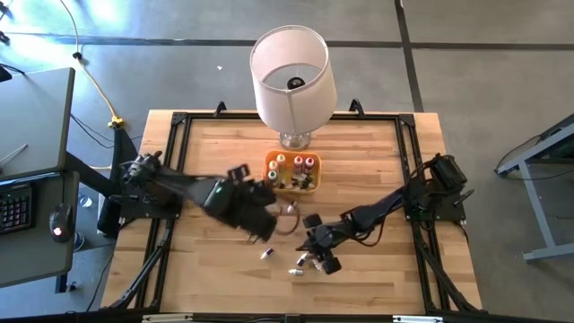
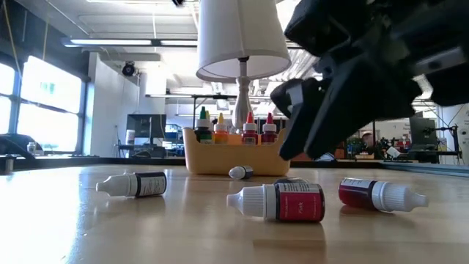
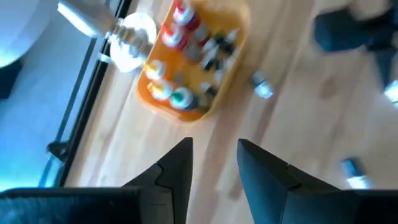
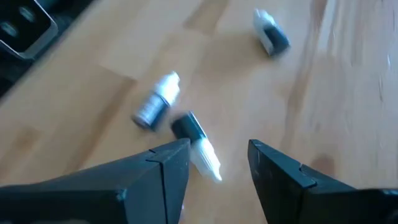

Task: Pick & Place food coloring
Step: Put the blue food coloring bottle into the yellow bin

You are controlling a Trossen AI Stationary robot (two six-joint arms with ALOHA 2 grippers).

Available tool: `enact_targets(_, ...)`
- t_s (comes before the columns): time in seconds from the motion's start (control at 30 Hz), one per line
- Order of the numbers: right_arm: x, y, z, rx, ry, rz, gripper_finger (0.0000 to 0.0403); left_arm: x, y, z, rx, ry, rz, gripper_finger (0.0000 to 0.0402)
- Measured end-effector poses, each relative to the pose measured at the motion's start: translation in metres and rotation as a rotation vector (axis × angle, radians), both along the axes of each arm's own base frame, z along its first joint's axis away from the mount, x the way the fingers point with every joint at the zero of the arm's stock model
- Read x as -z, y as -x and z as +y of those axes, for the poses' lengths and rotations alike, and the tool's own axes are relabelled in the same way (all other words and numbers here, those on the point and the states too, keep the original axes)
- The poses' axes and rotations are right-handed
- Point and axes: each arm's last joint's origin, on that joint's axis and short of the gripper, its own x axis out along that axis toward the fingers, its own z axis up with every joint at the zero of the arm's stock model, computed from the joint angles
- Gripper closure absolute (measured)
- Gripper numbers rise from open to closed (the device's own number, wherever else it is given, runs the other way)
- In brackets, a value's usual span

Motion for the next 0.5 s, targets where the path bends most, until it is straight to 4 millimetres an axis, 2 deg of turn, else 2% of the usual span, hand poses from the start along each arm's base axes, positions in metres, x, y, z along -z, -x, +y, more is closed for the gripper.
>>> enact_targets(0.17, -0.008, -0.002, 0.012, -0.03, -0.039, -0.099, 0.0247, -0.011, 0.031, -0.046, 0.088, 0.018, -0.104, 0.0281)
enact_targets(0.23, -0.01, -0.003, 0.014, -0.036, -0.052, -0.126, 0.0247, -0.006, 0.042, -0.065, 0.106, -0.016, -0.145, 0.0281)
enact_targets(0.4, 0.007, -0.005, 0.018, -0.042, -0.045, -0.097, 0.0247, 0.007, 0.072, -0.102, 0.168, -0.051, -0.204, 0.0281)
enact_targets(0.5, 0.019, -0.007, 0.019, -0.059, -0.055, -0.083, 0.0247, 0.023, 0.087, -0.119, 0.167, -0.073, -0.245, 0.0281)
